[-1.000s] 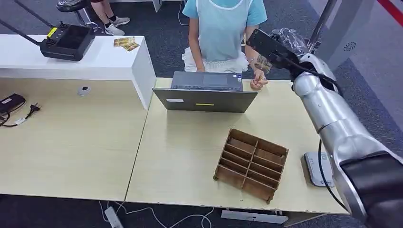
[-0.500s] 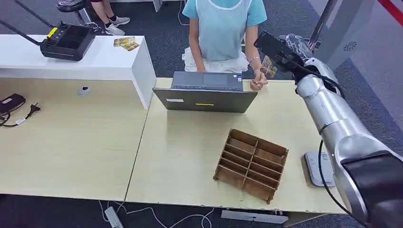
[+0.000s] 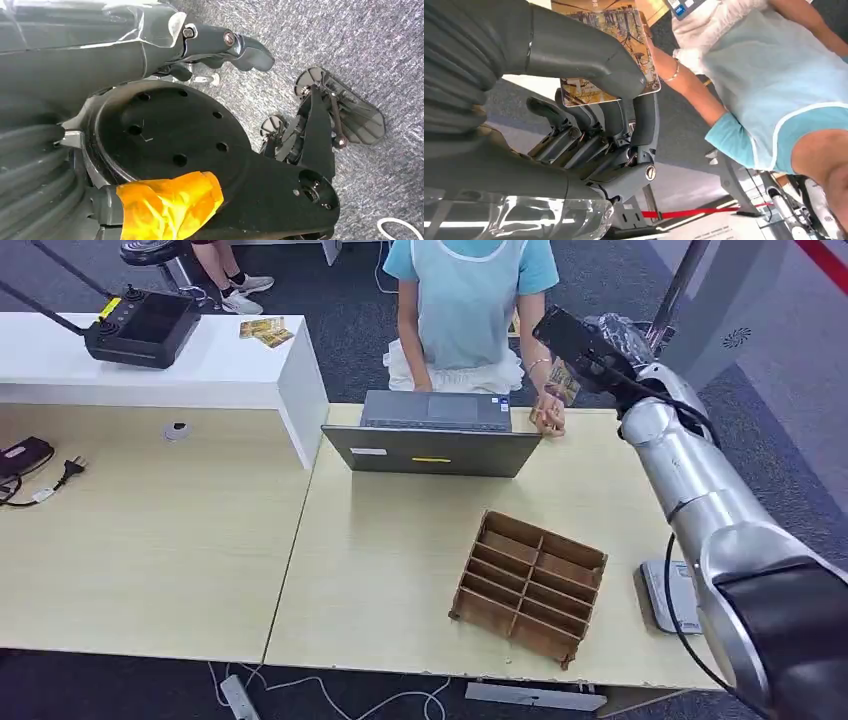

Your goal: Pass the card to the sensor for recognition and then transmit it.

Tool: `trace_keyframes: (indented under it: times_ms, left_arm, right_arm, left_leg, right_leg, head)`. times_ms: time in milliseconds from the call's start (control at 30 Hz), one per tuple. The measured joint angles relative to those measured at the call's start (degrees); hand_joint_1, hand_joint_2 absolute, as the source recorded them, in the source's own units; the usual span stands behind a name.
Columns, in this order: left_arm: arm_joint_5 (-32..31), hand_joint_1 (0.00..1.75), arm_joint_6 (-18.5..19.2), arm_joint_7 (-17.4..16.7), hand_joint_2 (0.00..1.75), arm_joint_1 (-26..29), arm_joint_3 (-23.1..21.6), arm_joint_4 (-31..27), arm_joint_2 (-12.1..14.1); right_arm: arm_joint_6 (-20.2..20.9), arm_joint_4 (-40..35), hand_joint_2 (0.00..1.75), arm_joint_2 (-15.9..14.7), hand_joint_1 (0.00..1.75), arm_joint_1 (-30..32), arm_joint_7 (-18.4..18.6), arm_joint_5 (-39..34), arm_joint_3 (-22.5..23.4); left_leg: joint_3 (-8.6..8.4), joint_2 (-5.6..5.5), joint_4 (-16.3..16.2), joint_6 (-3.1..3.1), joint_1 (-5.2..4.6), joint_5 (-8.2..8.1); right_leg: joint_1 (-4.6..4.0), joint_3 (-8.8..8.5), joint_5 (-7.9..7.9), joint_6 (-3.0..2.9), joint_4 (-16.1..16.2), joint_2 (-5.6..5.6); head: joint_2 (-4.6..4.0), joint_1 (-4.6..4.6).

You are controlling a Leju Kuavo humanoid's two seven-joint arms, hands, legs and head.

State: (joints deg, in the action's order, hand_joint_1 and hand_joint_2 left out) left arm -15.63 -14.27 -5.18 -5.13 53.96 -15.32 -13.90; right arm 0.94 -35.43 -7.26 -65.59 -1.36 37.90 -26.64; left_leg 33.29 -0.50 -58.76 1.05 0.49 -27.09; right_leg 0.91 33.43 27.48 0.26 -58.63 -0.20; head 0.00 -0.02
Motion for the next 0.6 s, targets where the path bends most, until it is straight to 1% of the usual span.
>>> trace_keyframes:
  times_ms: [600]
  left_arm:
    - [-0.81,0.00,0.72,-0.04,1.75,0.03,0.00,0.00,0.17]
  right_arm:
    - [-0.13,0.50,1.75,0.02,1.75,0.00,-0.02,0.68,0.44]
  left_leg:
    - [0.00,0.00,0.00,0.00,0.00,0.00]
  right_leg:
    - [0.00,0.00,0.00,0.00,0.00,0.00]
  head:
    - [0.00,0.00]
